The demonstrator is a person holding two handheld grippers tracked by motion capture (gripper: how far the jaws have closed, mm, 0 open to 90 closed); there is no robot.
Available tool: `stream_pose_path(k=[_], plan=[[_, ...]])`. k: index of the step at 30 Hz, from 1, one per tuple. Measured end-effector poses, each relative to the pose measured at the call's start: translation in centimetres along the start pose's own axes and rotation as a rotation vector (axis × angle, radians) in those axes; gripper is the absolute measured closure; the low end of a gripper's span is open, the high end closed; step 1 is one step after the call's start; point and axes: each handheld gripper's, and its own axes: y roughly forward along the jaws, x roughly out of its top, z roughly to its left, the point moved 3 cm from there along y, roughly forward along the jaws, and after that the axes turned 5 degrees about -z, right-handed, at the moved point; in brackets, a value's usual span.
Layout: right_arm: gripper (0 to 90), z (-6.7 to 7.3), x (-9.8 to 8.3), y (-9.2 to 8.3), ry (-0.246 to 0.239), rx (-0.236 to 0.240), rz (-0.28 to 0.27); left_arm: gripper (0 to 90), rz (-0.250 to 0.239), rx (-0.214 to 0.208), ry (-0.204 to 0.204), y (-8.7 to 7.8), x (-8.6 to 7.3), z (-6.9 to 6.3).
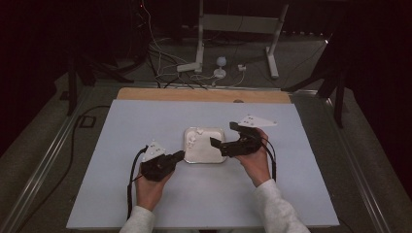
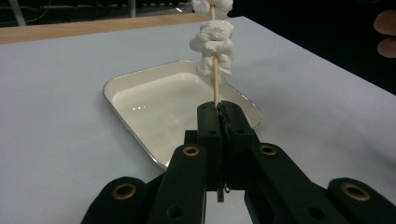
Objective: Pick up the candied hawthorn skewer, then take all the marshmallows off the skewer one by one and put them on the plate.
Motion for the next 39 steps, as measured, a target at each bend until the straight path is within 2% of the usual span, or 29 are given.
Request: stream_pose_path(k=[5, 9, 15, 18, 21, 24, 25, 27, 29, 33, 39], plan=[[0.2, 0.3, 0.2, 0.8, 0.002, 0.014, 0.012, 89.1, 0.000, -0.004, 0.007, 0.0, 0.0, -0.1], [0.2, 0.6, 0.3, 1.7, 0.037, 0.044, 0.015, 89.2, -0.001, -0.004, 0.009, 0.0, 0.0, -0.1], [0.3, 0.7, 0.0, 2.6, 0.060, 0.060, 0.043, 89.2, -0.008, -0.008, 0.014, 0.0, 0.0, -0.2], [4.1, 0.9, -0.2, 3.1, 0.097, 0.093, 0.065, 89.2, -0.008, -0.008, 0.014, 0.0, 0.0, -0.2], [14.3, 0.9, -0.2, 3.4, 0.148, 0.132, 0.061, 89.2, -0.006, -0.007, 0.015, 0.1, -0.1, -0.3], [27.4, 1.2, -0.2, 3.8, 0.158, 0.167, 0.086, 89.2, -0.010, -0.008, 0.015, 0.1, -0.1, -0.3], [33.3, 1.3, -0.2, 3.9, 0.160, 0.163, 0.101, 89.2, -0.010, -0.008, 0.015, 0.1, -0.1, -0.3], [43.7, 1.3, -0.3, 4.1, 0.172, 0.121, 0.107, 89.2, -0.014, -0.006, 0.015, 0.1, -0.1, -0.3], [50.5, 1.0, -0.4, 4.2, 0.216, 0.099, 0.105, 89.2, -0.018, -0.005, 0.013, -0.1, 0.0, -0.3], [53.1, 0.2, -0.4, 3.9, 0.273, 0.072, 0.062, 89.2, -0.019, -0.004, 0.012, -0.1, 0.0, -0.2], [56.4, 0.2, -0.7, 4.5, 0.302, 0.104, 0.097, 89.3, -0.040, -0.035, 0.032, 0.0, 0.0, -0.7]])
